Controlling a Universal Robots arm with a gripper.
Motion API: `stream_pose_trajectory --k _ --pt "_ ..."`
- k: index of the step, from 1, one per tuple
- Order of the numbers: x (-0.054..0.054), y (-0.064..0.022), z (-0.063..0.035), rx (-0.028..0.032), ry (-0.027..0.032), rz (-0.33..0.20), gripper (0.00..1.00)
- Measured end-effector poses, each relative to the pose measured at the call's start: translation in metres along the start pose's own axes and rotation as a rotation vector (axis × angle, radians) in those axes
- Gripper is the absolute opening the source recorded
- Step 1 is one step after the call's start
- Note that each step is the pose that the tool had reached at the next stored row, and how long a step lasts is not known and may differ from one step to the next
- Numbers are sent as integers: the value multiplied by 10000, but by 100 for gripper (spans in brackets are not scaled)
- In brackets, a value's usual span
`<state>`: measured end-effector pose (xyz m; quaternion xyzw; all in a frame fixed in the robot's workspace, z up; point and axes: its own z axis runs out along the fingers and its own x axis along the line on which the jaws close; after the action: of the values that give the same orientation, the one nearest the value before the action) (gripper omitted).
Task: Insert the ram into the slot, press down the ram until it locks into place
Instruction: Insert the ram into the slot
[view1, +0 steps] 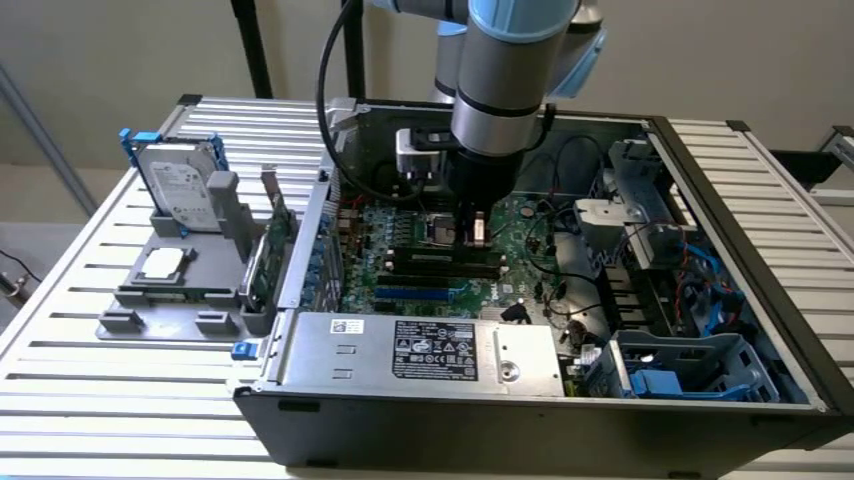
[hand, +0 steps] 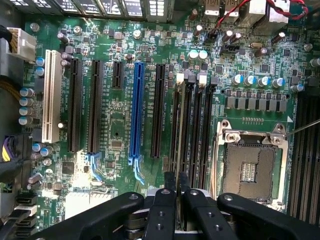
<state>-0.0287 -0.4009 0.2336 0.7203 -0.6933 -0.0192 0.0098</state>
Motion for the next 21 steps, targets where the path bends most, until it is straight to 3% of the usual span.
stream_pose_trajectory --k 21 --pt "-8 7 38 16 37 43 13"
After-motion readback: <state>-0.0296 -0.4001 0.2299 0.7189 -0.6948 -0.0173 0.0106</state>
